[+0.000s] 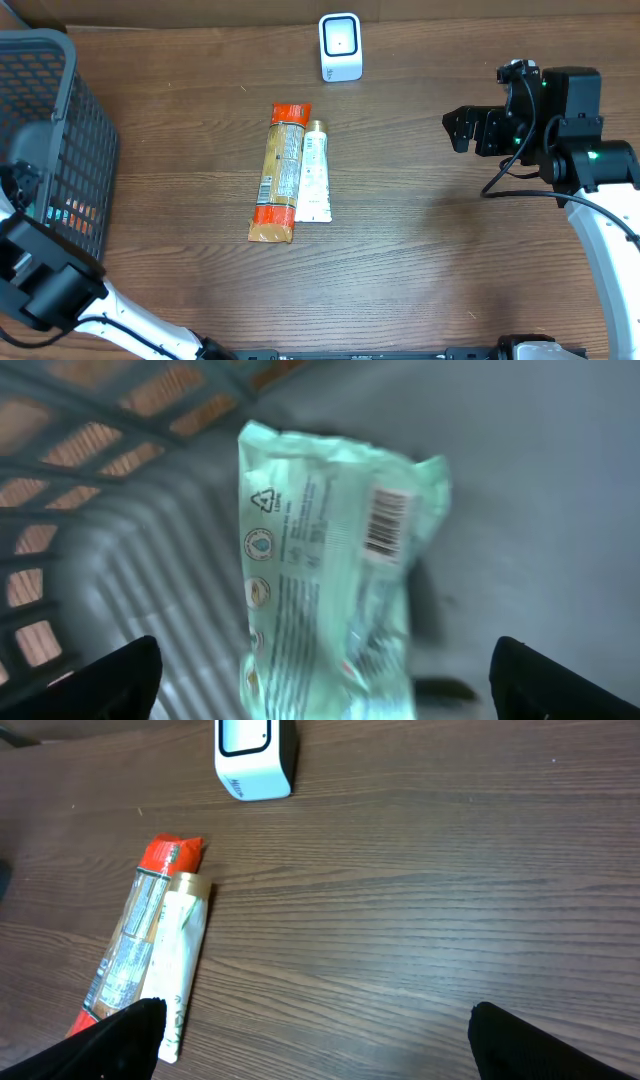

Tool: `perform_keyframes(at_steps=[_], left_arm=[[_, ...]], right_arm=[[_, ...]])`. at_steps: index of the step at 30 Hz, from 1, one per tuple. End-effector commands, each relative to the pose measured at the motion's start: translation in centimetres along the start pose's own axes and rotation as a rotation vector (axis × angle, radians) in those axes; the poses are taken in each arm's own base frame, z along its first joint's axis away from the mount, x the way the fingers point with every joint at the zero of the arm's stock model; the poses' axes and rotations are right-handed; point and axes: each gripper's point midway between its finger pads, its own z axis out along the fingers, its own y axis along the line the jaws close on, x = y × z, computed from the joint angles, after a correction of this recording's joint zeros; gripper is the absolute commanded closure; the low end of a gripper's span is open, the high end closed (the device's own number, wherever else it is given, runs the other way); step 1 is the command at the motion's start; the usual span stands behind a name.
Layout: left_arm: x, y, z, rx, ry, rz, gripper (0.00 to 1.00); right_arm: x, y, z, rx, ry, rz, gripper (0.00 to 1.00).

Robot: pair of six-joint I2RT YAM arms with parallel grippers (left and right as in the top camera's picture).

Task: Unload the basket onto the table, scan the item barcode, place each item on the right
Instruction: 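Reach into the basket and take out the mint-green wrapped packet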

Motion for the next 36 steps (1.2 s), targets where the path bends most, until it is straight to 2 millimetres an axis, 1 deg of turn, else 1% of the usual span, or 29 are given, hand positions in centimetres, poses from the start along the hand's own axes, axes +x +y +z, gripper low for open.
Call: perform_keyframes(at_steps=[1,4,7,8,9,10,11,14,19,20,22,24,25,26,27,28,29,30,31,32,33,34,36], left_arm=[[1.1,1.3,2.8,-0.078,0.051,0.019,0.08],[1.3,0.9,4.0,-0.076,0.062,0.022,0.12],[1.5,0.5,4.9,-0.072,0.07,0.026,0.22],[1.5,0.4,5.1,-0.071,0.071,0.028,0.3],[1.6,0.2,5.2,-0.07,0.071,0.031,0.39],[1.6,0.1,5.4,-0.07,0.071,0.033,0.51],[1.7,-0.1,5.5,-0.07,0.073,0.037,0.66],[1.7,-0.2,5.5,-0.069,0.074,0.041,0.96],[1.6,-0.2,5.2,-0.066,0.072,0.105,0.96],[1.4,-0.2,4.9,-0.065,0.067,0.112,0.96],[0.5,-0.2,3.5,-0.053,0.038,0.104,0.96],[-0.8,-0.7,1.2,-0.004,-0.008,0.093,0.96],[-1.8,-1.1,-0.6,0.03,-0.046,0.086,0.96],[-3.2,-1.6,-3.6,0.077,-0.107,0.077,0.96],[-4.1,-1.9,-5.5,0.107,-0.148,0.073,0.96],[-5.1,-2.2,-8.1,0.141,-0.199,0.069,0.96],[-6.0,-2.5,-11.3,0.183,-0.258,0.066,0.96],[-6.6,-2.8,-14.1,0.221,-0.309,0.066,0.96],[-7.1,-3.2,-17.4,0.268,-0.367,0.071,0.96],[-7.2,-3.6,-20.1,0.309,-0.417,0.086,0.96],[-7.1,-4.2,-23.3,0.36,-0.473,0.114,0.96],[-6.6,-4.8,-25.9,0.402,-0.515,0.142,0.96],[-4.6,-7.1,-31.0,0.51,-0.581,0.213,0.96]], right_arm=[[-1.1,0.4,-0.6,0.001,-0.03,-0.017,0.01],[-1.1,0.4,-0.6,0.001,-0.03,-0.017,0.01],[-1.0,0.4,-0.6,0.001,-0.028,-0.016,0.01],[-1.0,0.4,-0.6,0.001,-0.027,-0.016,0.01],[-1.0,0.4,-0.6,0.001,-0.027,-0.016,0.01],[-1.0,0.4,-0.6,0.001,-0.026,-0.015,0.01],[-0.9,0.4,-0.6,0.001,-0.025,-0.015,0.01],[-0.8,0.4,-0.6,0.002,-0.021,-0.014,0.01],[-0.9,0.4,-0.6,0.002,-0.023,-0.014,0.01],[-0.9,0.4,-0.6,0.002,-0.023,-0.014,0.01],[-0.9,0.4,-0.6,0.002,-0.022,-0.014,0.01],[-0.9,0.4,-0.6,0.001,-0.022,-0.014,0.01],[-0.9,0.4,-0.6,0.001,-0.023,-0.014,0.01],[-1.0,0.4,-0.6,0.001,-0.026,-0.015,0.01],[-1.0,0.4,-0.6,0.001,-0.028,-0.016,0.01],[-1.1,0.4,-0.6,0.001,-0.031,-0.017,0.01],[-1.1,0.4,-0.6,0.0,-0.033,-0.018,0.01],[-1.2,0.4,-0.6,0.0,-0.036,-0.019,0.01],[-1.3,0.4,-0.6,0.0,-0.038,-0.019,0.01],[-1.3,0.4,-0.6,0.0,-0.039,-0.02,0.01],[-1.3,0.4,-0.6,0.0,-0.039,-0.02,0.01],[-1.3,0.4,-0.6,0.0,-0.038,-0.02,0.01],[-1.2,0.4,-0.6,0.0,-0.038,-0.02,0.01]])
